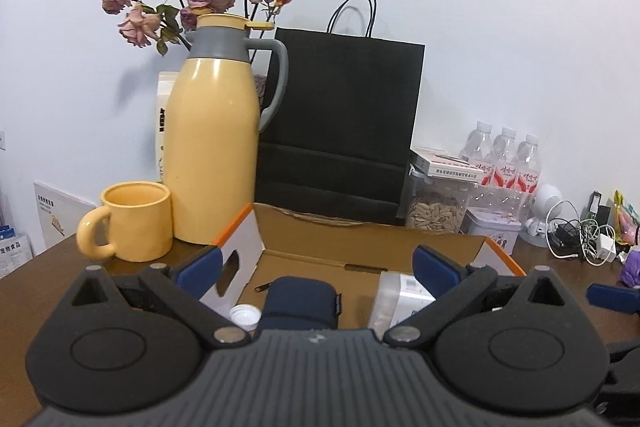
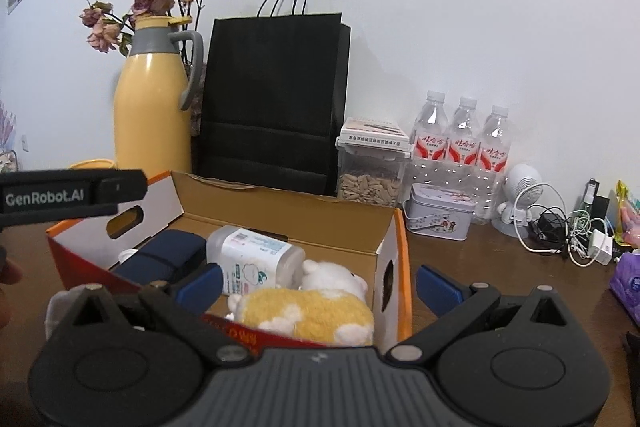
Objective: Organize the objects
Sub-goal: 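Move the right gripper to the small white round disc beside the braided cable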
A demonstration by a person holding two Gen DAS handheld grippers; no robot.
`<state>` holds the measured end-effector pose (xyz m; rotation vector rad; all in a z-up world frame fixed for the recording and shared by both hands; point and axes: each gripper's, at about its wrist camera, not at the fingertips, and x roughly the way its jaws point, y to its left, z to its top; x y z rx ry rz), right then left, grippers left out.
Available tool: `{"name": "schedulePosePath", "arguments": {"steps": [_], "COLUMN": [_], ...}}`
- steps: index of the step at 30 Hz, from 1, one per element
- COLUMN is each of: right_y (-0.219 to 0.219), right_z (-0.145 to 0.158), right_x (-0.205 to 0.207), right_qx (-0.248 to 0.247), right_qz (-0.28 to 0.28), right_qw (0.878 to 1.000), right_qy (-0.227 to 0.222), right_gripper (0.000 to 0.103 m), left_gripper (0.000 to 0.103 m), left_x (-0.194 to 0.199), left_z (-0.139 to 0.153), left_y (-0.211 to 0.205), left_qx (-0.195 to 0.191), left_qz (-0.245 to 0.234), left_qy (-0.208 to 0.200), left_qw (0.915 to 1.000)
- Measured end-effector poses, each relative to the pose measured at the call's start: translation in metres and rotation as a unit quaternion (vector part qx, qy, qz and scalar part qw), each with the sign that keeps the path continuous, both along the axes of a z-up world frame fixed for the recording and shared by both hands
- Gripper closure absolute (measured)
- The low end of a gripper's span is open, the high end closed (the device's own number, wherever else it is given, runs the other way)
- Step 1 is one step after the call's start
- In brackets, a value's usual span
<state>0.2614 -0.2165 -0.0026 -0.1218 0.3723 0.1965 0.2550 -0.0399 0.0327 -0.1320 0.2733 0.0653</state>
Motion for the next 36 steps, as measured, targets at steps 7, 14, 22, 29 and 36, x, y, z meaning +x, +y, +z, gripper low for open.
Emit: {"name": "schedulePosePath", "arguments": {"steps": [7, 14, 22, 29, 36], "right_y": [-0.014, -0.019, -0.028, -0.029, -0.047], "right_z": [-0.004, -0.015, -0.032, -0.039, -0.040], "right_x": [-0.040, -0.076, -0.105, -0.103, -0.100], "right_qx": [0.014, 0.012, 0.022, 0.034, 0.082], "right_qz": [0.005, 0.014, 0.020, 0.017, -0.012], "right_qw": [1.000, 1.000, 1.000, 0.999, 0.995], "right_qy": [-0.018, -0.014, 0.009, 0.039, 0.054], "right_gripper": [0.000, 0.000, 0.000, 0.000, 0.028], "left_gripper": [0.000, 0.000, 0.000, 0.000, 0.000], "left_x": [-0.032, -0.060, -0.078, -0.083, -0.084], "left_z": [-0.005, -0.019, -0.038, -0.046, -0.046], "left_y": [0.014, 0.018, 0.025, 0.035, 0.039], "left_qx": [-0.003, 0.006, 0.015, 0.003, -0.007], "left_qz": [0.002, -0.009, -0.015, -0.010, -0.007], "left_qy": [-0.005, 0.013, 0.054, 0.074, 0.079], "left_qw": [1.0000, 0.9999, 0.9983, 0.9972, 0.9969]}}
